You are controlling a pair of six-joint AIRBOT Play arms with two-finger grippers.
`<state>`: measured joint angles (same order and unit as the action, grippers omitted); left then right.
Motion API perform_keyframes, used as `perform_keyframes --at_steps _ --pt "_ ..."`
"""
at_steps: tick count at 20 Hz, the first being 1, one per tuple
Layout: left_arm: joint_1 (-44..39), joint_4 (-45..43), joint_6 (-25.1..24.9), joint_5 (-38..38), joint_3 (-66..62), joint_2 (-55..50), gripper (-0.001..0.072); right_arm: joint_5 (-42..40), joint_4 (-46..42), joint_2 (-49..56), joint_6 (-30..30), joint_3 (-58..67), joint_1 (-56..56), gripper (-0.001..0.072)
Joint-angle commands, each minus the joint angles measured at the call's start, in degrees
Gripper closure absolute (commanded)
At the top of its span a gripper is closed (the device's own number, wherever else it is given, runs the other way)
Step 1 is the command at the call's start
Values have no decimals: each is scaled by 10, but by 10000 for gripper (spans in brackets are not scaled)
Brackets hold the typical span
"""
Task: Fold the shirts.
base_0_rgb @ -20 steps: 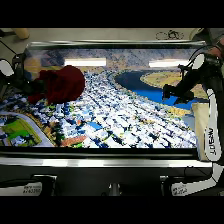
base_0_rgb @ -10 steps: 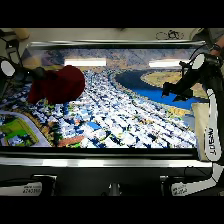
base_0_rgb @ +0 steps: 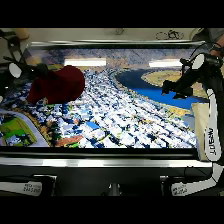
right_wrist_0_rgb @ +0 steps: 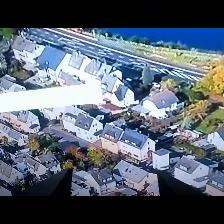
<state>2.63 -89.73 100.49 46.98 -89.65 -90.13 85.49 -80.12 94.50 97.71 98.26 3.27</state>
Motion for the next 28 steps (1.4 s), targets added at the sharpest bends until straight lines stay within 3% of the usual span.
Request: perform_keyframes --at_steps 1,2,6,7,9,11,12,14,17,20,23,25,26,27,28 --pt "-1 4 1 148 0 -68 191 -2 0 0 0 1 0 154" --pt "-5 6 1 154 0 -89 47 -1 0 0 0 1 0 154" --pt "-9 11 27 114 0 -137 39 18 2 0 0 1 0 154" --pt "-9 11 44 103 0 -144 144 26 3 0 0 1 0 154" --pt "-9 20 50 107 -2 -143 681 36 7 -2 -2 1 0 165" --pt "-21 34 23 77 -14 -103 683 28 6 -17 -30 1 0 186" --pt "-36 34 -21 37 -20 -58 683 10 4 -35 -42 3 0 186" --pt "-80 34 -55 -45 -25 58 683 -38 2 -83 -50 13 0 186" --pt "-181 34 -56 -112 -21 222 683 -117 -7 -171 -50 38 0 185" --pt "-311 31 -55 -99 30 294 683 -147 -13 -265 -50 45 0 185" --pt "-402 32 -3 -98 151 270 683 -104 -40 -328 -46 45 0 185" --pt "-442 38 92 -121 233 211 680 -53 -66 -343 -43 45 0 185" --pt "-457 61 112 -120 250 177 607 -23 -76 -342 -43 45 0 185" --pt "-467 95 110 -107 251 145 223 0 -78 -337 -43 42 0 184" --pt "-467 120 106 -72 237 123 -13 23 -78 -329 -43 38 0 184"
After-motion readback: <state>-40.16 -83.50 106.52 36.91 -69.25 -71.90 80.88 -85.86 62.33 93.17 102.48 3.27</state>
